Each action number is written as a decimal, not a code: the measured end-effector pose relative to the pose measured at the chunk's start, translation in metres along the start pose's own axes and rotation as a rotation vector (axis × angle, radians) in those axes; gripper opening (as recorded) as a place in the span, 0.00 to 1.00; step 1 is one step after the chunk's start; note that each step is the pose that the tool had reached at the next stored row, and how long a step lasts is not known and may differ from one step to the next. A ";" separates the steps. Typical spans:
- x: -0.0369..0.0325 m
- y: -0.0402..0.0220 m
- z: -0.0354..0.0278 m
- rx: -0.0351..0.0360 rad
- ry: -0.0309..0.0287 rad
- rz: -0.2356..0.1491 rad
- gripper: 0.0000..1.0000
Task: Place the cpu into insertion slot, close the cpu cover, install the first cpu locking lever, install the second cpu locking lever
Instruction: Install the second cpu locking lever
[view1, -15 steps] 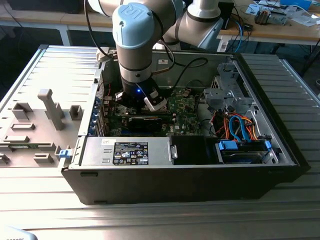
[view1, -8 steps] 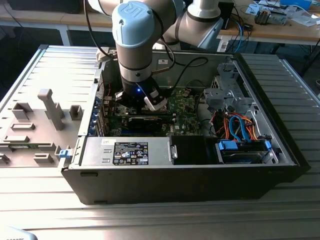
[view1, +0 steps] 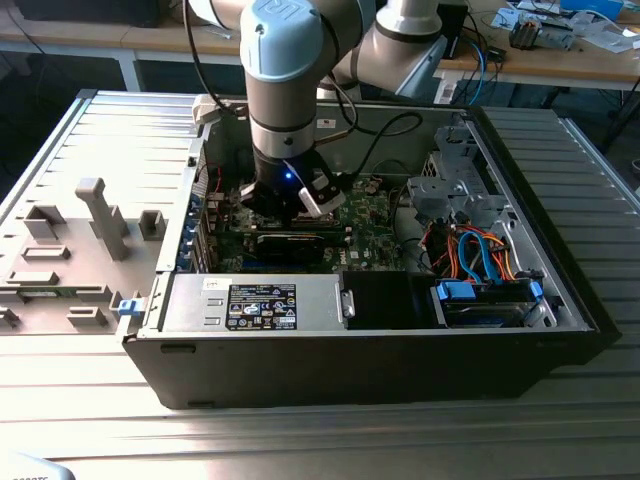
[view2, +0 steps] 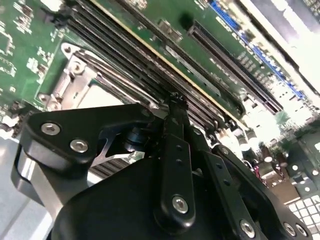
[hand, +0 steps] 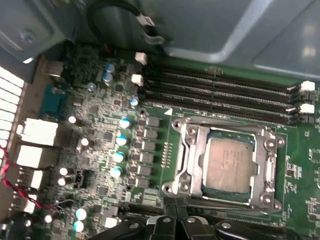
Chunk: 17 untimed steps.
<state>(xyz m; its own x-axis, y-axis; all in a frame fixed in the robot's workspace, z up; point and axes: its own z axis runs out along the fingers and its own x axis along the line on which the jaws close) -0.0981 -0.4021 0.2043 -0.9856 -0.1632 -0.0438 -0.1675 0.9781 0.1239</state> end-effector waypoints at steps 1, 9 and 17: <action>-0.0023 0.0017 0.0003 0.0024 0.0007 0.000 0.11; -0.0266 0.0308 0.0049 0.0382 0.0095 0.000 0.11; -0.0418 0.0457 0.0064 0.0848 0.0181 -0.001 0.11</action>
<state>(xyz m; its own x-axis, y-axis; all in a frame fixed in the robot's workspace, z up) -0.0644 -0.3498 0.2055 -0.9858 -0.1661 -0.0260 -0.1670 0.9852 0.0394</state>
